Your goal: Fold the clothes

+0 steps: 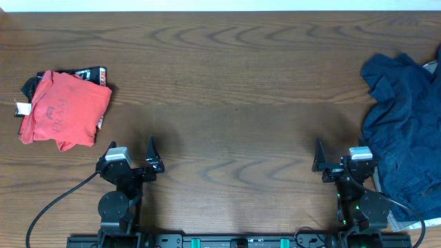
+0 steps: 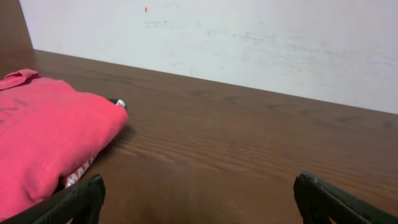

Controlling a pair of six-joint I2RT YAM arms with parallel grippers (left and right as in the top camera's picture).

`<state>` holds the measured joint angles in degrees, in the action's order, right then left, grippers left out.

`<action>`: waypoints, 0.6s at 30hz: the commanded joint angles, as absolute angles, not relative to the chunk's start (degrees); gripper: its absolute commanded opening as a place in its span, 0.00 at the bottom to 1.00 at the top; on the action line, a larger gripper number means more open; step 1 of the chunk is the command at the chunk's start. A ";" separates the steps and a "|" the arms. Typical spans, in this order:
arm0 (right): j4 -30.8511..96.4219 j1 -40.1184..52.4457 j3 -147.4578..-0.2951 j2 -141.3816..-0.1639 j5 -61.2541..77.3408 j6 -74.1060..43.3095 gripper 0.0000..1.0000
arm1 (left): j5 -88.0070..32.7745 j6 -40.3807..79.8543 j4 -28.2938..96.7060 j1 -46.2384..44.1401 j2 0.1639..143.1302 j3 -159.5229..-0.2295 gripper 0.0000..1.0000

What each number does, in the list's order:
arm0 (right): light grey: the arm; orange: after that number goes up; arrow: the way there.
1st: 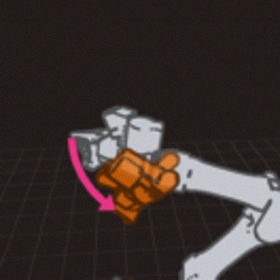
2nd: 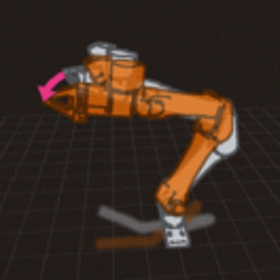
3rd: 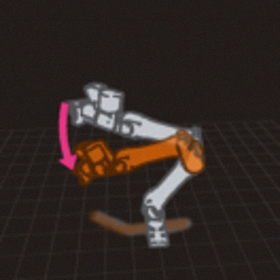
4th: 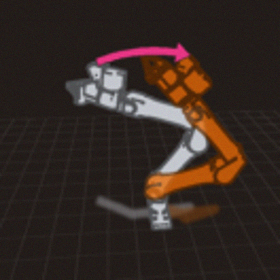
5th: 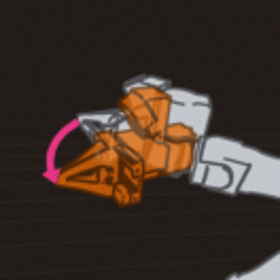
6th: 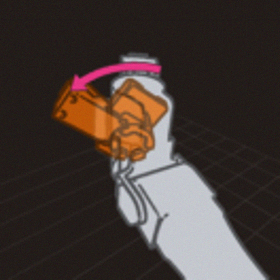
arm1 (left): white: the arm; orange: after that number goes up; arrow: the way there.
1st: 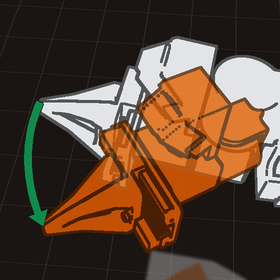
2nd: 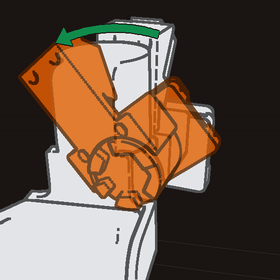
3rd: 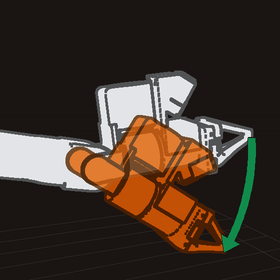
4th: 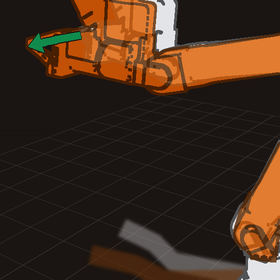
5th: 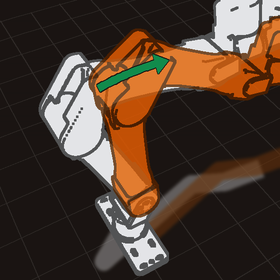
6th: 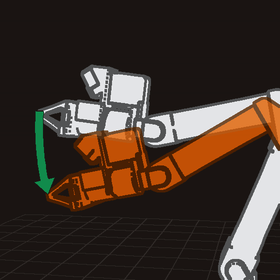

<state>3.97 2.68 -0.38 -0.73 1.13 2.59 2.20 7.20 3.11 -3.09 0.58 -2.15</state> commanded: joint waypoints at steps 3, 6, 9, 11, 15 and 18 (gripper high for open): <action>4.19 2.22 -0.32 -0.54 1.54 3.40 0.98 | 3.68 6.22 3.75 -2.85 0.23 -0.23 0.98; 4.16 2.22 -0.32 -0.54 1.54 3.40 0.99 | 3.68 6.22 3.75 -2.85 0.23 -0.23 0.98; 4.19 2.22 -0.32 -0.54 1.54 3.40 0.99 | 3.68 6.22 3.75 -2.85 0.23 -0.23 0.98; 4.16 2.22 -0.32 -0.54 1.54 3.40 0.99 | 3.68 6.22 3.75 -2.85 0.23 -0.23 0.98; 4.19 2.22 -0.32 -0.54 1.54 3.40 0.99 | 3.68 6.22 3.75 -2.85 0.23 -0.23 0.98; 4.16 2.22 -0.32 -0.54 1.54 3.40 0.99 | 3.68 6.22 3.75 -2.85 0.23 -0.23 0.98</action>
<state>3.97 2.68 -0.38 -0.73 1.10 2.61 2.35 7.20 3.11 -3.09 0.58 -2.15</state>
